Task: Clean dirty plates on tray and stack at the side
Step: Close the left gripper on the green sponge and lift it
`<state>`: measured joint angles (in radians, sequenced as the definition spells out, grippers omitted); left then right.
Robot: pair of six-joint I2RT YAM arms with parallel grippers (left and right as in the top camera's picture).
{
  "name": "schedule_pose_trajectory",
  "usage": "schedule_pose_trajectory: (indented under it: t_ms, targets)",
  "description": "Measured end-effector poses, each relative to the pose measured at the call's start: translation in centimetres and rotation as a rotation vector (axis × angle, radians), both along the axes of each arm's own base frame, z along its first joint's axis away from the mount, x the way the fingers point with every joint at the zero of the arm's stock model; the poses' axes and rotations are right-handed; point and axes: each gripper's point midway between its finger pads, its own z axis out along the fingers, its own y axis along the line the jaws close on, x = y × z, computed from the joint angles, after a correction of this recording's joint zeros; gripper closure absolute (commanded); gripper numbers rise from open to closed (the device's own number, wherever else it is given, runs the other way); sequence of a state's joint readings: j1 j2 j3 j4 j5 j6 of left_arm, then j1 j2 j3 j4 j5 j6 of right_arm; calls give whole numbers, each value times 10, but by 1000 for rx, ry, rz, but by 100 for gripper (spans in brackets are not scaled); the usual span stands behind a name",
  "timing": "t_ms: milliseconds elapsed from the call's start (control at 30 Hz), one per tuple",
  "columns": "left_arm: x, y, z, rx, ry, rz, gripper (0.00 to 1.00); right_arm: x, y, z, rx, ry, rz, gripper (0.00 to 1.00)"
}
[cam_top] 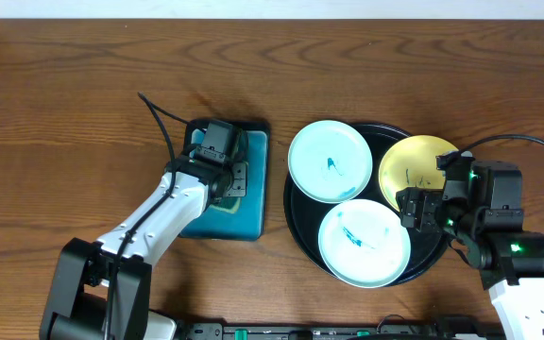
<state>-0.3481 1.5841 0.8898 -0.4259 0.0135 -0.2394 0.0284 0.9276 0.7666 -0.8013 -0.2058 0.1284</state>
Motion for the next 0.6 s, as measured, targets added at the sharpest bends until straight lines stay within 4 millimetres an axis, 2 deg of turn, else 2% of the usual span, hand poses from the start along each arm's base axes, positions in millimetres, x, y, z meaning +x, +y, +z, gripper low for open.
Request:
schedule_pose_trajectory:
  t_ms: [500,600]
  targets:
    - [-5,1,-3,-3,23,18,62,0,0,0,0,2,0,11]
    - [-6,1,-9,-3,40,29,62,0,0,0,0,2,0,11]
